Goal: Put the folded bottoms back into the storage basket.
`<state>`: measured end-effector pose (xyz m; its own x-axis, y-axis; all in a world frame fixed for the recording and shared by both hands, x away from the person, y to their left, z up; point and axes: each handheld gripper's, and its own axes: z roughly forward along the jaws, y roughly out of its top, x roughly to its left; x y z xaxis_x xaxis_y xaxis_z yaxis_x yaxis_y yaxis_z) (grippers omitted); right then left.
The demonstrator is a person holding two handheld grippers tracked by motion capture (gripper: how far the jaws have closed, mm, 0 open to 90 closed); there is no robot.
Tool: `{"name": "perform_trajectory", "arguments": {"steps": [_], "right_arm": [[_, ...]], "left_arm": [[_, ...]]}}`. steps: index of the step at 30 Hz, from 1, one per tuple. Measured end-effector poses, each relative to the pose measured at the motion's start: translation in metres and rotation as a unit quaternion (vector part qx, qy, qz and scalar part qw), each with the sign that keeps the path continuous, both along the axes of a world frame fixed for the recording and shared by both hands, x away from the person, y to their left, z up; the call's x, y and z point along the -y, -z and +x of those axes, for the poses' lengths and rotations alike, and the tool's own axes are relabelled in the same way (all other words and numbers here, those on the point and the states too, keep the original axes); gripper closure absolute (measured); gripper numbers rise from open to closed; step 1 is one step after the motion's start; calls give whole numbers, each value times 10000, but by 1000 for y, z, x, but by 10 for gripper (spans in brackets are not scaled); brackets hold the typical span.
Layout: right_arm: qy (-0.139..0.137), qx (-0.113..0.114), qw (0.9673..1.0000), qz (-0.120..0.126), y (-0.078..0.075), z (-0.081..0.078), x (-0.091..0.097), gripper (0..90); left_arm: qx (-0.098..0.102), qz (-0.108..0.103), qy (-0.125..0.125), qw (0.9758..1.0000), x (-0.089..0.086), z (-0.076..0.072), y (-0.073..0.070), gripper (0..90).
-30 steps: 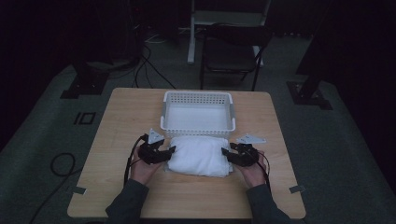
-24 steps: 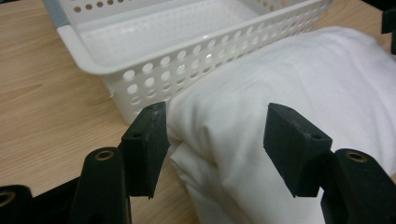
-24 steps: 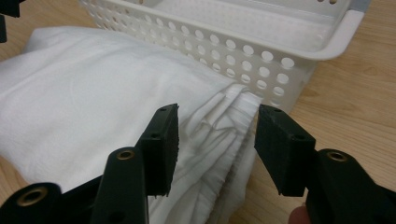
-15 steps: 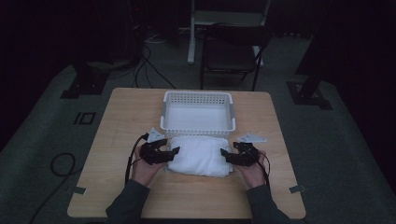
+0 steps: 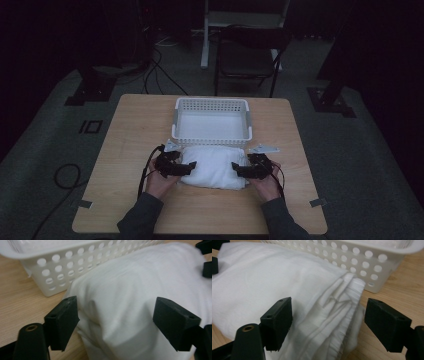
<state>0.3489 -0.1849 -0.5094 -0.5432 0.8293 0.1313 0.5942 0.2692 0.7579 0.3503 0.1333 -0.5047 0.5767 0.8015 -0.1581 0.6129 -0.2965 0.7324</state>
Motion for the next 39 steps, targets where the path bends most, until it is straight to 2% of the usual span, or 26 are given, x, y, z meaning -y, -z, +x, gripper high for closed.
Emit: {"name": "perform_trajectory", "arguments": {"steps": [5, 9, 15, 21, 28, 33, 39], "right_arm": [[-26, -174, 9998, 110, 6, 3, 1, 207], [-28, -333, 9993, 139, 11, 7, 1, 160], [-6, -580, 9980, 251, 20, 14, 1, 113], [-2, -703, 9971, 280, 24, 17, 1, 104], [-44, -860, 9953, 444, 29, 19, 2, 104], [-89, -961, 9938, 560, 32, 20, 2, 104], [-145, -1159, 9900, 793, 37, 23, 4, 105]], "left_arm": [[-64, 64, 10, 10000, 1, 3, 8, 163], [-179, 82, 35, 9998, 0, 8, 17, 141], [-284, 44, 60, 9996, -1, 10, 25, 135], [-350, -4, 56, 9994, -2, 11, 30, 116], [-587, -278, 35, 9979, -7, 14, 39, 89], [-674, -457, 18, 9967, -10, 14, 44, 82], [-707, -483, 41, 9963, -11, 14, 44, 81]]}}
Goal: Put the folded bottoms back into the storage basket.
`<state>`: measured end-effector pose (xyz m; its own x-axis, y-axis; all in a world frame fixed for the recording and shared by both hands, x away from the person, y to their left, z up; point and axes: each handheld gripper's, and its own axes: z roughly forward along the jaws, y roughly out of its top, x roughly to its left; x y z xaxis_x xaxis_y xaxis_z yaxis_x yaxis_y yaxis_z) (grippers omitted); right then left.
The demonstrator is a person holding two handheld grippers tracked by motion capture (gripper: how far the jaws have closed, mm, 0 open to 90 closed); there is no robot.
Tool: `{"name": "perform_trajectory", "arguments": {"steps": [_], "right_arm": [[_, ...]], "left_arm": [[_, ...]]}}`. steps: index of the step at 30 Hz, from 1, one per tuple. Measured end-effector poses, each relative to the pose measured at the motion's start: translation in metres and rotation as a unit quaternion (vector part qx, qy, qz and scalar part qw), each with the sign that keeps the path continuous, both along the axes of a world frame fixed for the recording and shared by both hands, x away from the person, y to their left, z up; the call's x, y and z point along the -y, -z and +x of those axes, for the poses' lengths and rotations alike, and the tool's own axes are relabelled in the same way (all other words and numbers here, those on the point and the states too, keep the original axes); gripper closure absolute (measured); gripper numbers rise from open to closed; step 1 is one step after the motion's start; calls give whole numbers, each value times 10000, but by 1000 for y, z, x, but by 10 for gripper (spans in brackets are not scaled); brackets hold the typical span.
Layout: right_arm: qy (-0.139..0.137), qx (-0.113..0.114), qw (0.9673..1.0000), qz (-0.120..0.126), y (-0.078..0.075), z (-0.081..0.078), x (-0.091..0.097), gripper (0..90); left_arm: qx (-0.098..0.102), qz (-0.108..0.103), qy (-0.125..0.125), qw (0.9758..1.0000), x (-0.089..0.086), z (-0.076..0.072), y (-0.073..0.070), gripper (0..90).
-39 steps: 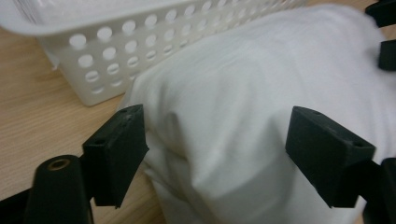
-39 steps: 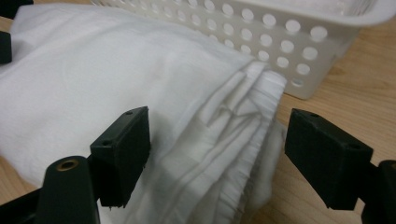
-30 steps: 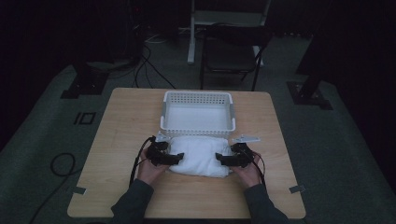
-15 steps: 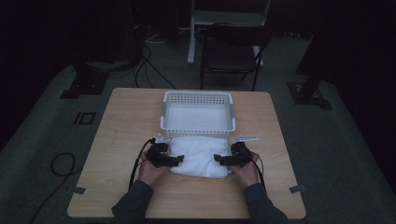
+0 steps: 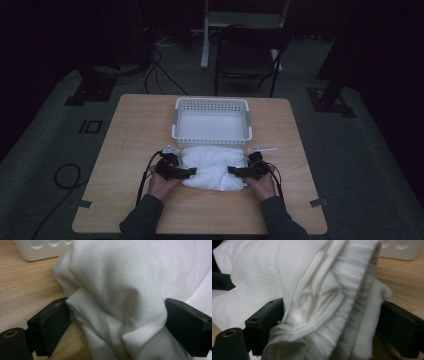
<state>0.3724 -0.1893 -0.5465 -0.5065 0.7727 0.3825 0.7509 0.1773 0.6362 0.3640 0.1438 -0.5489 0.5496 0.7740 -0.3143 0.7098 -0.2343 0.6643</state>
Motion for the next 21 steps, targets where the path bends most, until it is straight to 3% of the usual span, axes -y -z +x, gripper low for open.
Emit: {"name": "perform_trajectory", "arguments": {"steps": [11, 15, 21], "right_arm": [[-273, -28, 9993, 259, 3, 2, -4, 183], [-251, -109, 9987, 419, 4, 3, -3, 209], [-170, -131, 9989, 423, 4, 3, -6, 216]], "left_arm": [[-80, -37, 113, 9999, 3, -2, -1, 92], [-155, -133, 139, 9997, 3, -2, -1, 136], [-227, -281, 154, 9992, 1, -3, -1, 235]]}}
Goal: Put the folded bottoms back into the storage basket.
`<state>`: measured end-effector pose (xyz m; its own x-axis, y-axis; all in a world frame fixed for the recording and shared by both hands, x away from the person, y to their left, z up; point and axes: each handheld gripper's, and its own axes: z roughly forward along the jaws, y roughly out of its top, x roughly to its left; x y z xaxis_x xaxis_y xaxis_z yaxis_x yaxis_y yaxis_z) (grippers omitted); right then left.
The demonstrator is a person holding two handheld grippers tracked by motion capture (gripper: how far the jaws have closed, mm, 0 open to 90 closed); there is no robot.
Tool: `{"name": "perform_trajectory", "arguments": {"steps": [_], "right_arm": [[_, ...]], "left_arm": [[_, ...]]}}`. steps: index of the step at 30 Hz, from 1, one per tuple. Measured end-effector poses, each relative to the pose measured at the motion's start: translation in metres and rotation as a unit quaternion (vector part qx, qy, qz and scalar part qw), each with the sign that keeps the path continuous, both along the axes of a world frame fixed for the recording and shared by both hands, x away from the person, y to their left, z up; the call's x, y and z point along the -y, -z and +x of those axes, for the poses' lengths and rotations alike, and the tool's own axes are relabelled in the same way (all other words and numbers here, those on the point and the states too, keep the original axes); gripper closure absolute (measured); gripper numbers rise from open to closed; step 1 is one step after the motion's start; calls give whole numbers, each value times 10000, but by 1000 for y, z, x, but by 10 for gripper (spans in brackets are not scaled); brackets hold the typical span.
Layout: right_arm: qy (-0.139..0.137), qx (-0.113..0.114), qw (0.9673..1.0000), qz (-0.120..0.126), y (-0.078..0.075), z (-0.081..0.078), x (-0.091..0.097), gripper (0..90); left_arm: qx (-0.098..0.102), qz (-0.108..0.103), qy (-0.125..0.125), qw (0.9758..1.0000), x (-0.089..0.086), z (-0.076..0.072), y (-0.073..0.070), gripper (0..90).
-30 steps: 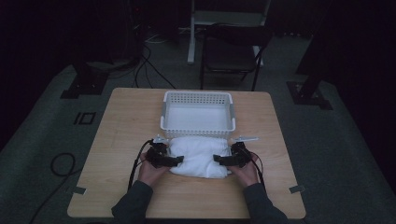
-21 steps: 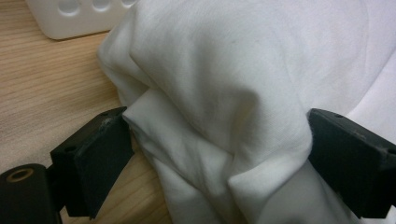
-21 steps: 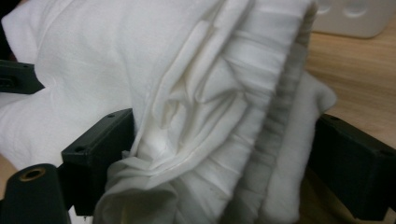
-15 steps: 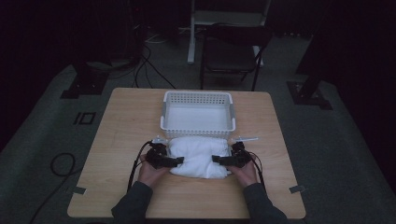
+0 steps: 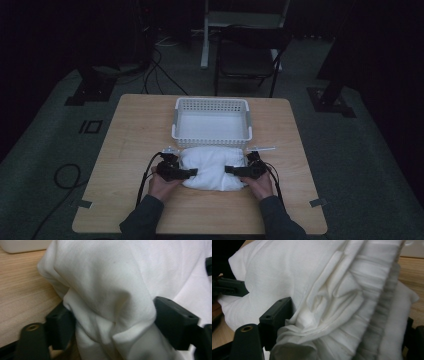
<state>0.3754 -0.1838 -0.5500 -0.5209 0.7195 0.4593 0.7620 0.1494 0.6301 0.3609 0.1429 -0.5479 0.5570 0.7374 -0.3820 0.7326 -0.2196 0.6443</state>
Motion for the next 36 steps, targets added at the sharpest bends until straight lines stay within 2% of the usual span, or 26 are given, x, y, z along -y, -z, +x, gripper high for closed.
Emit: {"name": "perform_trajectory", "arguments": {"steps": [1, 3, 4, 5, 7, 11, 16, 17, 20, 29, 36], "right_arm": [[3, -15, 10000, 17, 0, 0, 0, 220], [5, -40, 10000, 70, 1, 0, 1, 254], [5, -40, 10000, 70, 1, 0, 1, 254], [-59, -113, 9997, 229, 2, 1, 3, 313], [-66, -208, 9991, 369, 4, 2, 5, 347], [-70, -313, 9982, 504, 5, 3, 6, 388], [-54, -338, 9981, 508, 5, 3, 6, 437], [-49, -293, 9984, 479, 4, 1, 6, 474], [-41, -183, 9992, 366, 1, -1, 4, 508], [-4, 12, 9997, 229, -5, -6, 1, 544], [10, 94, 9997, 222, -10, -9, 1, 555]], "left_arm": [[-35, -134, -12, 9999, -1, -1, 1, 264], [-58, -211, -25, 9998, -2, -1, 2, 301], [-58, -211, -25, 9998, -2, -1, 2, 318], [-104, -257, -8, 9996, -2, -1, 2, 338], [-155, -309, 16, 9994, -3, 0, 3, 369], [-162, -336, 62, 9993, -3, 0, 3, 433], [-65, -278, 93, 9995, -1, -2, 0, 505], [-39, -271, 79, 9996, -1, -3, 0, 533], [11, -252, 99, 9996, -1, -5, -1, 556], [40, -419, 60, 9991, -4, -7, -1, 574], [117, -368, 66, 9992, -4, -9, -6, 579]]}}
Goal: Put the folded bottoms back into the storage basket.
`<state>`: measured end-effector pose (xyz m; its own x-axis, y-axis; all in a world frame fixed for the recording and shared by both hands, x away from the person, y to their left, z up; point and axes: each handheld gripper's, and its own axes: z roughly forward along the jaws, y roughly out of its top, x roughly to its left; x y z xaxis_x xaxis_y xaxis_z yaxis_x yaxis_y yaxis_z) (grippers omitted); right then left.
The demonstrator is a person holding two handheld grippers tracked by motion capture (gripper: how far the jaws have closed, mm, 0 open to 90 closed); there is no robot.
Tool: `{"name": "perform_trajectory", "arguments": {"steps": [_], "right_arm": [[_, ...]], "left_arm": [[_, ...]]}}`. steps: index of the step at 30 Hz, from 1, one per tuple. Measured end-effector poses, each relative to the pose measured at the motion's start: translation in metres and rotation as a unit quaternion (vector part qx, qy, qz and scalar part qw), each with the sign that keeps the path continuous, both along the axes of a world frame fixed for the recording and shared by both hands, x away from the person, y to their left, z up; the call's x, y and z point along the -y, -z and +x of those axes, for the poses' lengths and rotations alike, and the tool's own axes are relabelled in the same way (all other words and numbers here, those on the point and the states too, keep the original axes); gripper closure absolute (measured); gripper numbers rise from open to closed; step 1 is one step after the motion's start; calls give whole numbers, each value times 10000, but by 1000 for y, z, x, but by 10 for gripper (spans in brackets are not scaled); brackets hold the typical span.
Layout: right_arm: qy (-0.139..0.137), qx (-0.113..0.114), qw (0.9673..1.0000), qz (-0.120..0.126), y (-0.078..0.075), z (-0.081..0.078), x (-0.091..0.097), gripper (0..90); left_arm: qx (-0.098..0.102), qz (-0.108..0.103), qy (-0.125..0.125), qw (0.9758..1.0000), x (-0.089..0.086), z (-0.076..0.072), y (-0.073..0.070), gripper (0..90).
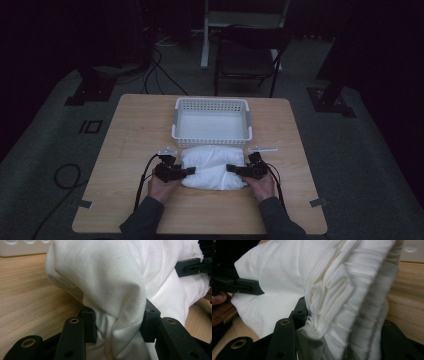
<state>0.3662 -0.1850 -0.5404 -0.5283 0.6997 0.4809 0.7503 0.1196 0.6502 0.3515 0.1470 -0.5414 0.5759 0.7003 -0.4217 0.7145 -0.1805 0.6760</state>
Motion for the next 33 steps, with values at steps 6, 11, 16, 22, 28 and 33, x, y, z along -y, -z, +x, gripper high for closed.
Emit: {"name": "perform_trajectory", "arguments": {"steps": [6, 11, 16, 22, 28, 33], "right_arm": [[3, 31, 10000, 30, -4, -2, -1, 555], [7, 61, 10000, 31, -7, -5, -2, 556], [3, 63, 10000, 26, -10, -7, -2, 555], [0, 112, 9999, 28, -15, -10, -3, 556], [9, 135, 9999, 31, -19, -12, -5, 555], [8, 184, 9998, 25, -24, -15, -6, 555]], "left_arm": [[64, 20, -15, 10000, -1, -3, -6, 579], [95, 17, -17, 10000, -2, -5, -9, 579], [99, 49, -8, 9999, -3, -6, -13, 578], [126, 49, -11, 9999, -4, -8, -18, 578], [146, 61, -6, 9999, -6, -11, -23, 578], [170, 41, -8, 9998, -7, -12, -26, 578]]}}
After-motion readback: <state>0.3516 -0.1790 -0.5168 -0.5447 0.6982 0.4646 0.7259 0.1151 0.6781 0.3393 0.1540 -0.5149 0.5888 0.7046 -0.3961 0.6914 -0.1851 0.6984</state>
